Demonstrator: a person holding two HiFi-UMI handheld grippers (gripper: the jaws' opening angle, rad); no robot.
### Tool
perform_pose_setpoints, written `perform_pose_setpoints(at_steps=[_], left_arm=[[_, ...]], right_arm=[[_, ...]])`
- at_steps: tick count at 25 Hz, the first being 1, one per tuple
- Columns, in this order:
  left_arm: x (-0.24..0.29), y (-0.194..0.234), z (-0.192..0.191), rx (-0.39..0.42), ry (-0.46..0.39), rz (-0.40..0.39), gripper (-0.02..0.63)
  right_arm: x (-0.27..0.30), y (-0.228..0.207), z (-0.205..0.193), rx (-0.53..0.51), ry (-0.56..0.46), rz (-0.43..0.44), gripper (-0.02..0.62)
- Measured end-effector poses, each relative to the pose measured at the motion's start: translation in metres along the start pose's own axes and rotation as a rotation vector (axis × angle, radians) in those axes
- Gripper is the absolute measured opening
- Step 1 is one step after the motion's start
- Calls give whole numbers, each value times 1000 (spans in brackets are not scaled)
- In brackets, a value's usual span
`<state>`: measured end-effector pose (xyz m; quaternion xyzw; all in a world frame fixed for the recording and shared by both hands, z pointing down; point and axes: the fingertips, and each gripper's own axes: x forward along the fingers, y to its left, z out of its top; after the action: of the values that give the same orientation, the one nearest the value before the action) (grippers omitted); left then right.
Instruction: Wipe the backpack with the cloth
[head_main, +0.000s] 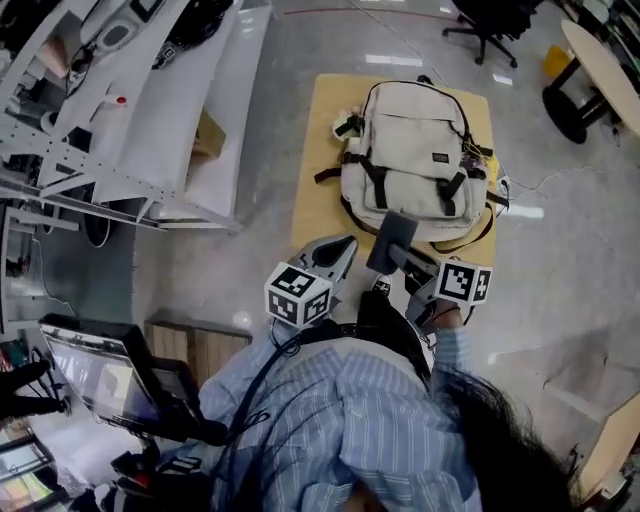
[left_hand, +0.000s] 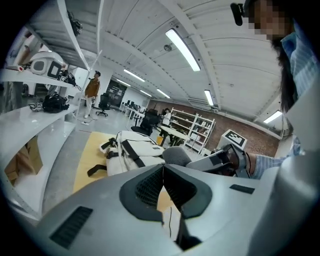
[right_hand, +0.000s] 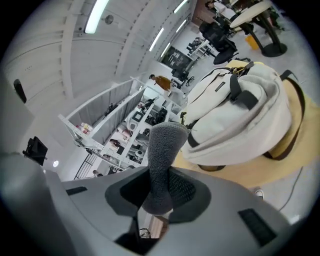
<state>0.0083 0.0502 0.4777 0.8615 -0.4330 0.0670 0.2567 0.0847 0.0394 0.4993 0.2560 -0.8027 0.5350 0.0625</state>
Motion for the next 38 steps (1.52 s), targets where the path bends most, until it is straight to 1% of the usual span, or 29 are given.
perform_pose_setpoints(at_steps=[4, 7, 10, 12, 15, 19, 23, 26, 29, 32, 35, 38], left_arm=[[-54, 17, -25, -47, -49, 21, 5], [-82, 26, -48, -94, -62, 18, 5], [-98, 22, -67, -131, -59, -5, 5], [-108, 13, -74, -126, -54, -20, 5], [-121, 0, -77, -96, -55, -32, 5], [-130, -10, -76, -77, -65, -18, 5], [-133, -29, -70, -57, -86, -6, 5], [-124, -51, -64, -60, -111, -1, 5], [-101, -89, -66, -73, -121, -22, 5], [-71, -141, -79, -58, -108, -59, 5], [-49, -186, -96, -67, -103, -63, 5], [-36, -222, -113, -74, -100, -60, 5]], right_arm=[[19, 26, -50, -31, 25, -35, 94], [26, 47, -85, -47, 16, -56, 94], [24, 59, -114, -79, 32, -85, 94], [21, 64, -130, -93, 47, -95, 94], [15, 69, -140, -106, 43, -101, 94], [8, 74, -141, -117, 28, -84, 94], [-9, 76, -141, -162, 30, -87, 94], [-33, 73, -141, -215, 38, -112, 94], [-76, 54, -148, -251, 51, -155, 94], [-126, 28, -157, -257, 52, -187, 94], [-166, 6, -166, -254, 66, -185, 94], [-201, -8, -181, -261, 83, -178, 94]])
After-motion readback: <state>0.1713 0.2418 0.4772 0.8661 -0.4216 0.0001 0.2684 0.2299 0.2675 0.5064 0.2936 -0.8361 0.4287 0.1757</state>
